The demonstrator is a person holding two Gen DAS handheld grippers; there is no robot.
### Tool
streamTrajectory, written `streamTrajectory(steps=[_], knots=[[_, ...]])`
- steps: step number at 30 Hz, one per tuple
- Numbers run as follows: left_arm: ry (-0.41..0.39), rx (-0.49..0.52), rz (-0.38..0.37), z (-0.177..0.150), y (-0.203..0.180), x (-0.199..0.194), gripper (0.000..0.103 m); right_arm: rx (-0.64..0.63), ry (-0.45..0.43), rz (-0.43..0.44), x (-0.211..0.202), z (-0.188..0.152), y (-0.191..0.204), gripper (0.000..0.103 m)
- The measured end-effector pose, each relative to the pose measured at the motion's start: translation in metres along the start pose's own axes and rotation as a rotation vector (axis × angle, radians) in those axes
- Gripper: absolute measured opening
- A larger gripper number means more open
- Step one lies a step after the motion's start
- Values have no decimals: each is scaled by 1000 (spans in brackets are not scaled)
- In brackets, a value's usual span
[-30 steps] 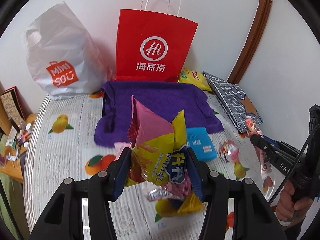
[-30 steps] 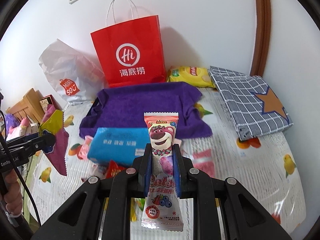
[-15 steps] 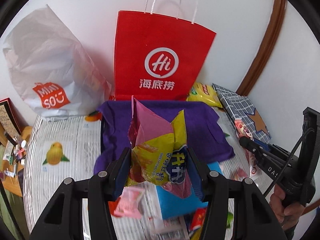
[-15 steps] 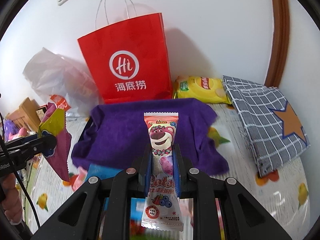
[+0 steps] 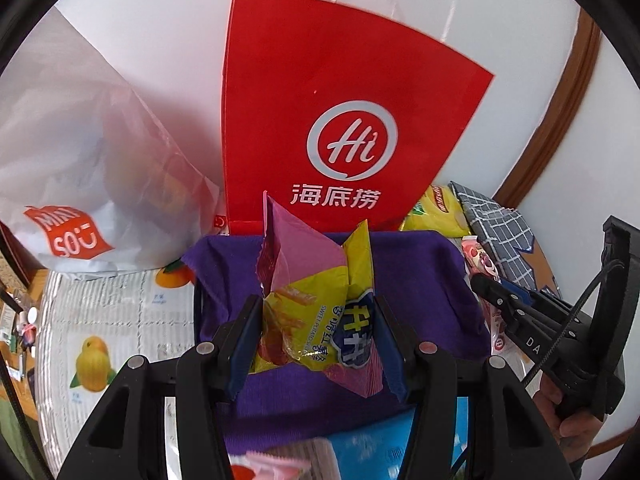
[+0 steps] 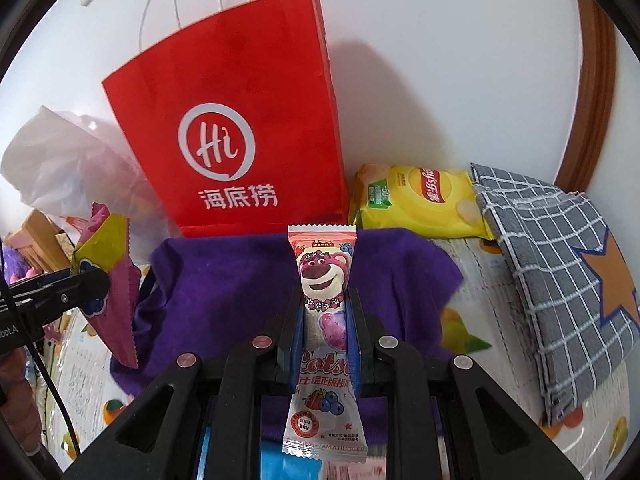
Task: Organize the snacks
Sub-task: 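Carry the chip bag and strawberry bar over the purple towel with both tools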
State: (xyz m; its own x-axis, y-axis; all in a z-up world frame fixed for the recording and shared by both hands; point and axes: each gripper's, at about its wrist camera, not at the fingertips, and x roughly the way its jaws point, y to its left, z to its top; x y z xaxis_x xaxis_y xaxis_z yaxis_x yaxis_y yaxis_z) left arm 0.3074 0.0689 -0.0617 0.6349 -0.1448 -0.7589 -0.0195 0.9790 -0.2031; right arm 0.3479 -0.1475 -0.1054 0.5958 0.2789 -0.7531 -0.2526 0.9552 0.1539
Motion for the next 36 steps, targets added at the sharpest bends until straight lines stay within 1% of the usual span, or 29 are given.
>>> streamTrajectory(steps=[4, 9, 12, 15, 18, 31, 36], knots=[[37, -18, -17, -4, 9, 20, 52, -15, 20, -1, 20, 3, 4, 19], [80, -27, 17, -11, 21, 40, 52, -29, 54, -12, 41, -2, 5, 19], [87, -47, 4, -10, 29, 44, 52, -29, 87, -15, 53, -5, 2, 19], [86, -51, 12, -9, 33, 43, 52, -23, 102, -25, 60, -6, -2, 19], [91, -55, 15, -9, 36, 45, 52, -25, 111, -35, 64, -8, -3, 19], [124, -46, 29, -11, 34, 57, 52, -42, 148, -27, 73, -14, 0, 19], [134, -40, 19, -12, 31, 59, 52, -43, 158, -27, 75, -15, -1, 19]])
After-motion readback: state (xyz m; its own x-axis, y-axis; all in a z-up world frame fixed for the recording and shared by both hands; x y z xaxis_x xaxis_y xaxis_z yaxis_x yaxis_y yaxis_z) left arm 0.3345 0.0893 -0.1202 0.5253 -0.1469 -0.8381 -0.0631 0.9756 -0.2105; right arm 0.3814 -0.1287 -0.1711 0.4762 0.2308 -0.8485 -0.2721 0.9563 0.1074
